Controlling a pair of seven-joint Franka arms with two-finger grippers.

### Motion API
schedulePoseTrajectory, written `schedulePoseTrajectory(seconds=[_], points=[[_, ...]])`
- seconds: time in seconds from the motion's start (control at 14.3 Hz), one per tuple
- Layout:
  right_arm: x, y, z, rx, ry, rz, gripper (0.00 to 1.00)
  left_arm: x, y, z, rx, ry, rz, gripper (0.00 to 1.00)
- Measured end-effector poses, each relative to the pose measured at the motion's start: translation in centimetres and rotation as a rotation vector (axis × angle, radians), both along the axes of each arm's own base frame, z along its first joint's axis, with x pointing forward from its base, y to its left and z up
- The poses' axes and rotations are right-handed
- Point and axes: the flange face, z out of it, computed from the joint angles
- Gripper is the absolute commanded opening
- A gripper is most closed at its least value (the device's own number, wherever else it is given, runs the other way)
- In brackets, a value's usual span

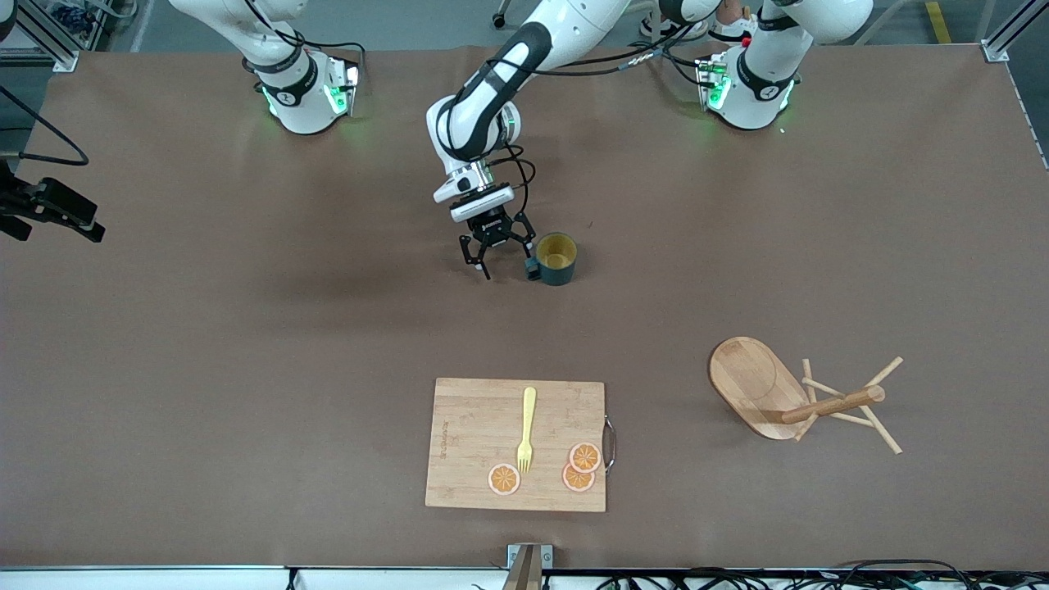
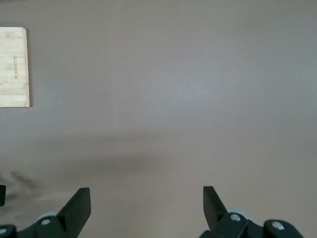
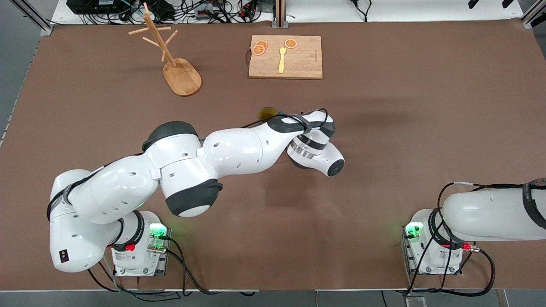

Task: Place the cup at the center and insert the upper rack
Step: 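Lower the left gripper beside the mug handle and align with it, then close the left gripper on the mug handle and lift the mug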

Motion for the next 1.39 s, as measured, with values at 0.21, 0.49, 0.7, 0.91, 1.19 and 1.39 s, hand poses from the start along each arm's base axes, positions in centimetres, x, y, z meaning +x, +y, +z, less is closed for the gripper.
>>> schedulePoseTrajectory(seconds=[0.21, 0.49, 0.7, 0.91, 1.19, 1.39], points=[[0.01, -0.07, 0.02, -0.001, -0.001, -0.001, 1.0, 0.49, 0.24, -0.02, 0.004, -0.007, 0.006, 1.0], [0.01, -0.12, 0.03, -0.001, -0.002, -0.002, 1.0, 0.59, 0.19, 0.06, 0.01, -0.02, -0.009, 1.0], [0.01, -0.15, 0.04, -0.002, -0.002, -0.002, 1.0, 0.62, 0.19, 0.07, 0.012, -0.023, -0.011, 1.0], [0.03, -0.17, -0.01, -0.002, -0.001, -0.003, 1.0, 0.97, 0.38, -0.04, 0.017, -0.03, -0.011, 0.92], [0.21, -0.2, -0.37, -0.001, 0.005, -0.003, 1.0, 1.15, 0.47, -0.1, 0.018, -0.031, -0.011, 0.67], [0.28, -0.22, -0.49, -0.001, 0.007, -0.003, 1.0, 1.08, 0.35, -0.14, 0.012, -0.026, -0.018, 0.66]])
